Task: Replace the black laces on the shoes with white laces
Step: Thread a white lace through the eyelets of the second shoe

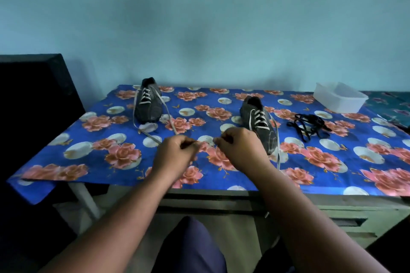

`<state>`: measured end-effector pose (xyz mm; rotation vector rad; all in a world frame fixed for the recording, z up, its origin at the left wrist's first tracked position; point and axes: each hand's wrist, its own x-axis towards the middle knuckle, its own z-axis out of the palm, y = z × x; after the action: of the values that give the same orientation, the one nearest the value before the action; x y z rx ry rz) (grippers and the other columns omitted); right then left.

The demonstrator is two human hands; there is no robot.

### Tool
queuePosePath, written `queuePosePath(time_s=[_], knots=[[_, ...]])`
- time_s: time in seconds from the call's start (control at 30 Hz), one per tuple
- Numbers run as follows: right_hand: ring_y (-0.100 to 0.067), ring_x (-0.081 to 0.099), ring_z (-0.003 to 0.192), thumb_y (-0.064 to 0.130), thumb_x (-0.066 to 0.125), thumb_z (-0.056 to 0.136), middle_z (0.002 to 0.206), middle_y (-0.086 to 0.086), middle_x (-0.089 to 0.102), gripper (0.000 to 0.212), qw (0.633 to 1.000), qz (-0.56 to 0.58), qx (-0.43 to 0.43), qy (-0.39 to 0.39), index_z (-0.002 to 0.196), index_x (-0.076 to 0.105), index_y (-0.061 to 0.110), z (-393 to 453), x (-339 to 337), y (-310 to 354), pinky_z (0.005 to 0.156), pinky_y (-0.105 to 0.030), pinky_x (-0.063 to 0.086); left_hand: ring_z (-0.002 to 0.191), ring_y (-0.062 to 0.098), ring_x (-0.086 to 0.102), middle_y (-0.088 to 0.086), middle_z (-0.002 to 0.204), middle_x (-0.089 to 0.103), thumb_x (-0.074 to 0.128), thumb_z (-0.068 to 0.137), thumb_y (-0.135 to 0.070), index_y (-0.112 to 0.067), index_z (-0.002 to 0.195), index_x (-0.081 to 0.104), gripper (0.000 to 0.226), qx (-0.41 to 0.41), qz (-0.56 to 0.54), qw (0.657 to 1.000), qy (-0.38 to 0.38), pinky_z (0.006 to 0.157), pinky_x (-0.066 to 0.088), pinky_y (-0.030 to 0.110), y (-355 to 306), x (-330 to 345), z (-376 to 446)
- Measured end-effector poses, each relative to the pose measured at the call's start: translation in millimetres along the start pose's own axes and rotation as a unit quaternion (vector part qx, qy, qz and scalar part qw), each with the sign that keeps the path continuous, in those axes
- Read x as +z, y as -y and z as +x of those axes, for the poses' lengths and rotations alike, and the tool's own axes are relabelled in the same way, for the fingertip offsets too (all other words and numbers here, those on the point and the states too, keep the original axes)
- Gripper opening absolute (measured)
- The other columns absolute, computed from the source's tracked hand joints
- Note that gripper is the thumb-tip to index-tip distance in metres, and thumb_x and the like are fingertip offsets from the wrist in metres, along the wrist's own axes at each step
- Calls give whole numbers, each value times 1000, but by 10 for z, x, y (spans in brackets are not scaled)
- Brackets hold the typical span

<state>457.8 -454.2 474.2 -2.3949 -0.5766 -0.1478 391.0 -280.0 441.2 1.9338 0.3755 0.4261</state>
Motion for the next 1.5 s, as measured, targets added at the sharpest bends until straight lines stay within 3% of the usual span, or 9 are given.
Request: queuePosePath(time_s=[0.27,0.43,0.57,0.73,0.83,0.97,1.27,1.4,1.5], knots=[[-22,65,77,41,67,96,82,0,69,25,996,47,-6,73,91,67,17,733,857,483,62,-32,50,85,16,66,-7,92,70,71,94,-36,-26,98,70,11,-6,119,982,-148,65,47,29,504,-885,724],[-24,66,100,58,61,95,112,-4,71,49,997,57,5,58,124,63,19,1271,1254,667,83,-39,56,122,31,58,11,134,62,58,91,-65,-13,129,64,65,-55,225,959,-161,99,49,44,898,-1227,1277],[-32,51,127,71,53,92,132,-10,61,71,994,82,41,60,140,48,19,1730,1543,796,96,-43,48,103,38,62,23,115,67,40,94,-74,-1,106,65,78,-91,227,959,-146,86,49,47,1031,-1330,1664],[-39,57,123,77,47,89,143,-15,53,83,987,105,70,96,147,37,19,2137,1889,948,101,-55,49,111,31,58,11,129,61,53,95,-65,-6,130,55,69,-105,132,979,-112,87,47,40,989,-1263,1904],[-39,44,137,76,45,90,150,-15,48,85,988,76,77,106,153,30,21,2271,2007,965,111,-58,37,95,20,54,2,113,59,56,100,-51,-10,121,56,46,-110,102,983,-104,68,38,33,987,-1208,1975],[-36,49,134,77,51,87,146,-11,53,89,982,112,67,136,154,31,23,2360,2041,962,110,-55,41,93,19,63,3,107,67,54,102,-47,-14,115,62,36,-104,45,989,-93,68,47,32,1013,-1202,2047],[-26,62,116,32,72,95,126,-7,62,59,951,275,58,130,144,45,13,2035,1862,981,95,-36,54,93,18,72,4,106,75,63,102,-23,-16,118,69,19,-96,-83,990,-61,66,56,26,866,-1113,1888],[-22,66,105,29,72,95,106,3,64,45,938,324,82,95,133,51,16,1684,1523,733,92,-37,57,95,17,74,2,105,78,64,101,-22,-23,112,71,13,-63,-101,993,-9,81,60,31,699,-854,1610],[-21,66,109,33,75,93,116,0,66,51,939,322,105,67,136,50,21,1359,1256,408,97,-42,57,103,22,73,-1,104,78,66,99,-22,-26,108,72,11,-48,-110,992,43,96,57,41,571,-561,1357]])
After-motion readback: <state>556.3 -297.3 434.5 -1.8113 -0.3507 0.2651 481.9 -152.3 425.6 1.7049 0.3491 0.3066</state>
